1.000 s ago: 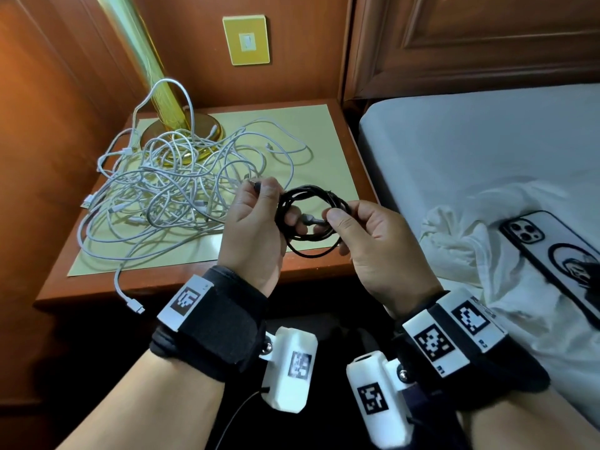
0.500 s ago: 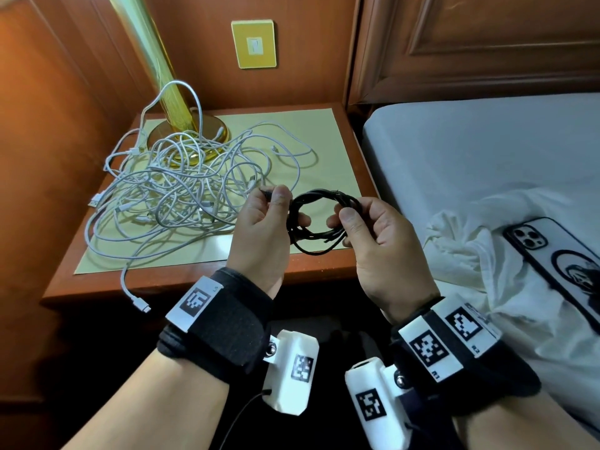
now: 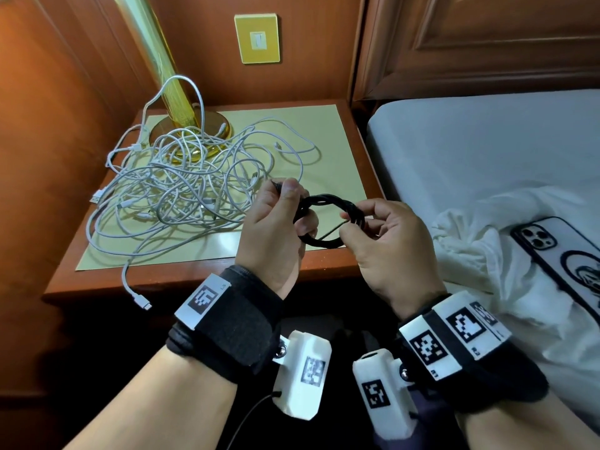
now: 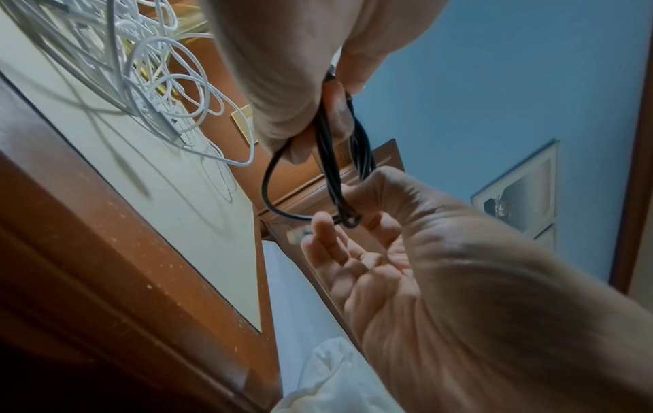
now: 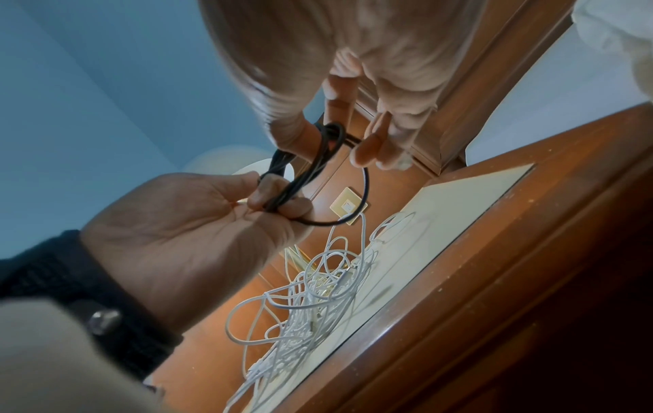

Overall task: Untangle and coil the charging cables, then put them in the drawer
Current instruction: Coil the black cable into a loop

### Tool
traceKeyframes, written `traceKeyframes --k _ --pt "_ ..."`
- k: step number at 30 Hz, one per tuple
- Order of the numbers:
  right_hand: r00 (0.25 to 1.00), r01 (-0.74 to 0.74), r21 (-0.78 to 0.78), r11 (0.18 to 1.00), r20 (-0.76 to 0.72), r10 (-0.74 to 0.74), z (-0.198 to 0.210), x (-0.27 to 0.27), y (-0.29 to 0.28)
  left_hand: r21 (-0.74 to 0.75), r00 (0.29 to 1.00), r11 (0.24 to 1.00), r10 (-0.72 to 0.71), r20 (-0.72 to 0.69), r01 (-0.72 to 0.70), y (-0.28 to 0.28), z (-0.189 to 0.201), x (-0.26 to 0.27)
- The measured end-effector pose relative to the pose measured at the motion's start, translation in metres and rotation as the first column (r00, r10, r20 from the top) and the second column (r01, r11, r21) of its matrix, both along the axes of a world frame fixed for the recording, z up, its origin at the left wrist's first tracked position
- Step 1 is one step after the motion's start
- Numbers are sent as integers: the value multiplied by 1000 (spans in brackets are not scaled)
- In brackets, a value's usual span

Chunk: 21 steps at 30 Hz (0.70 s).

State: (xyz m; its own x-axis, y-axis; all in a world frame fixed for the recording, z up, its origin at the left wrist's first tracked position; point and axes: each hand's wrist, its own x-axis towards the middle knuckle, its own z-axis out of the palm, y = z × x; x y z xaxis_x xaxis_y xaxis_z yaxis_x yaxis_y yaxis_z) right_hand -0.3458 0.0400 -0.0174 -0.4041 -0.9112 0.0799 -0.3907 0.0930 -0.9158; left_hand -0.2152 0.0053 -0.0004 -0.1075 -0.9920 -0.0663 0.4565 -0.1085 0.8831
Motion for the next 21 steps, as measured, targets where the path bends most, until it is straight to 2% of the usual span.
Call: traceKeyframes --k 4,12,17,21 --pt "999 20 -10 1000 46 -19 3 -1 0 -23 1000 1000 -5 -7 5 0 1 -2" --pt "990 -76 84 994 122 65 4 -5 1 -77 998 997 10 65 -5 1 1 -2" --pt "993 -89 118 989 82 80 5 -5 2 -83 995 996 23 99 -15 -1 0 0" --pt "989 -149 215 965 18 149 8 -7 3 -139 988 990 41 151 -20 -3 -2 3"
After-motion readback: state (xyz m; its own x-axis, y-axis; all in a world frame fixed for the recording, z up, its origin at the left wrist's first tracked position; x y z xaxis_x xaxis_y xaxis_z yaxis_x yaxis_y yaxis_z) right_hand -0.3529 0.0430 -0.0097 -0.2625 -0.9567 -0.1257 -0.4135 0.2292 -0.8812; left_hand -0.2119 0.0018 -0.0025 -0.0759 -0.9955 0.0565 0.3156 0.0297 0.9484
